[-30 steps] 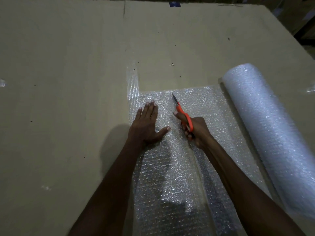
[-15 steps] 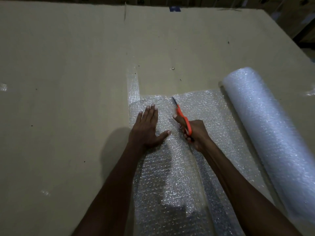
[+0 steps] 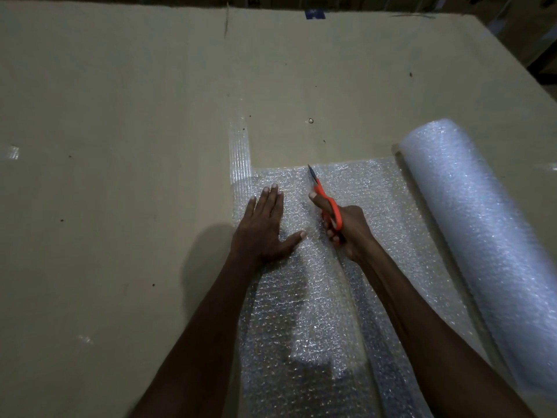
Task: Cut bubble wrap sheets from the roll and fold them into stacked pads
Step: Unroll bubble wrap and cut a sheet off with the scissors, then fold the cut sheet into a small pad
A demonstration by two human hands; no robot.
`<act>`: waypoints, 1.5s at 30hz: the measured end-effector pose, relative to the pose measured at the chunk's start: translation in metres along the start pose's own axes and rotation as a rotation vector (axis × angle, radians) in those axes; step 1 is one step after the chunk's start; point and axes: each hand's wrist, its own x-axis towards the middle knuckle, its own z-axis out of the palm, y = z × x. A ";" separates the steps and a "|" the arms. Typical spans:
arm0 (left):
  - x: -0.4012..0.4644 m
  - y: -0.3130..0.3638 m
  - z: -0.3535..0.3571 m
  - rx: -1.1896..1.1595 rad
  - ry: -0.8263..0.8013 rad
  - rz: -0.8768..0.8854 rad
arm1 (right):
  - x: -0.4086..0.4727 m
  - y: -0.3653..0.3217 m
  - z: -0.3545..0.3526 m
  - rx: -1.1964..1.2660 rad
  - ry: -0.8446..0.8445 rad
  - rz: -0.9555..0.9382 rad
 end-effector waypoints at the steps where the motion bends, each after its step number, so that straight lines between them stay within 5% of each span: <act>1: 0.000 0.000 0.000 0.002 0.002 0.000 | 0.003 -0.002 0.002 -0.005 0.000 -0.001; 8: -0.003 0.000 0.001 -0.013 -0.001 -0.008 | 0.002 0.000 0.000 -0.030 0.015 -0.002; 17: -0.025 -0.008 -0.007 -0.046 -0.108 -0.019 | -0.064 0.014 -0.031 -0.312 0.038 -0.259; 25: -0.053 -0.010 -0.012 -0.036 -0.101 0.002 | -0.069 0.016 -0.014 -0.068 -0.029 -0.173; 34: -0.057 -0.016 -0.006 -0.046 -0.066 0.032 | -0.069 0.020 -0.005 -0.066 -0.022 -0.126; 45: -0.070 -0.046 -0.026 0.043 -0.034 -0.020 | -0.099 0.054 -0.051 -0.656 0.046 -0.315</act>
